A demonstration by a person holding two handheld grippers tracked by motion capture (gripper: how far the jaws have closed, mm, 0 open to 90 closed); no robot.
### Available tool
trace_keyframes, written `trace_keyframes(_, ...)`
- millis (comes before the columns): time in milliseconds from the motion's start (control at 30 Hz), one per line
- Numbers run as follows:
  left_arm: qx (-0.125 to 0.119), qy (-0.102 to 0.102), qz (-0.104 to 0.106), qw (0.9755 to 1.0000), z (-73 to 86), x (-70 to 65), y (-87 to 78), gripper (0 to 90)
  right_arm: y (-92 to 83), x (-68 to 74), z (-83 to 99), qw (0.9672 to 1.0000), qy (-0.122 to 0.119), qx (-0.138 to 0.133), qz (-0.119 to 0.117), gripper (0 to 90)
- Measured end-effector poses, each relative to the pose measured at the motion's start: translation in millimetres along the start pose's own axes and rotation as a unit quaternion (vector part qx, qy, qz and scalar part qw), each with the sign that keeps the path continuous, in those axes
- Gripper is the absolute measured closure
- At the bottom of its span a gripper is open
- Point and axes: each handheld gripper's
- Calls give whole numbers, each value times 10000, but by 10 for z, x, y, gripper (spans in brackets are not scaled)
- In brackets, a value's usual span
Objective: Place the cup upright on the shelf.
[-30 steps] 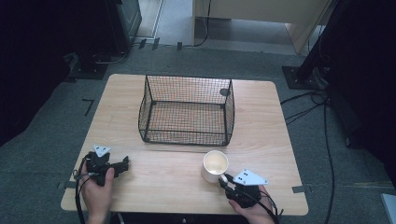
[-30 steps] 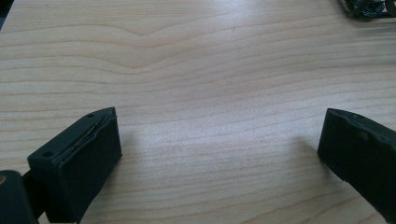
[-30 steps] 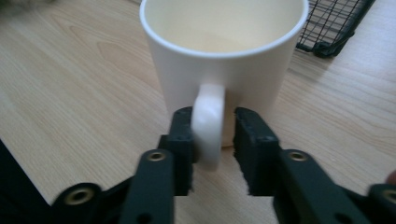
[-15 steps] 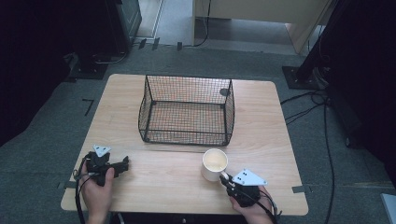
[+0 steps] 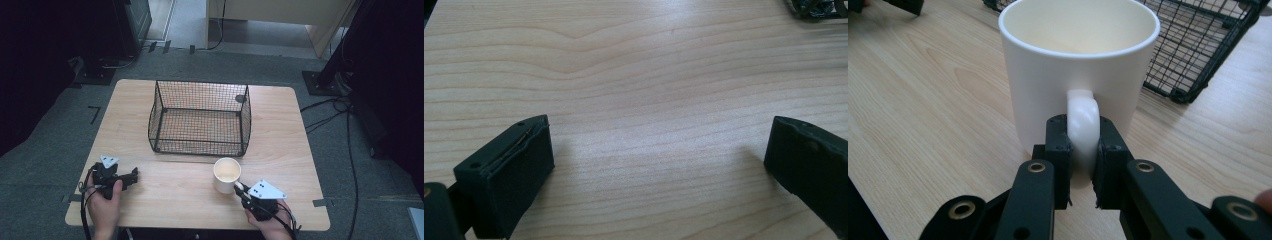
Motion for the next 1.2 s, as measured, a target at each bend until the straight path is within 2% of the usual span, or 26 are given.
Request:
trace_keyframes(533,3,11,11,10000,0,0,0,0,-40,18,-237,9992,-80,-378,-86,808)
trace_keyframes(1200,-2,14,18,10000,0,-2,1,0,23,22,-669,9970,-95,-748,-176,807)
Point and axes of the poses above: each handheld gripper's, and its own axes: y roughly forward along the jaws, z roughly out of its underside, x roughly to its left, and after that the axes turned 10 degrees about z, right-handed
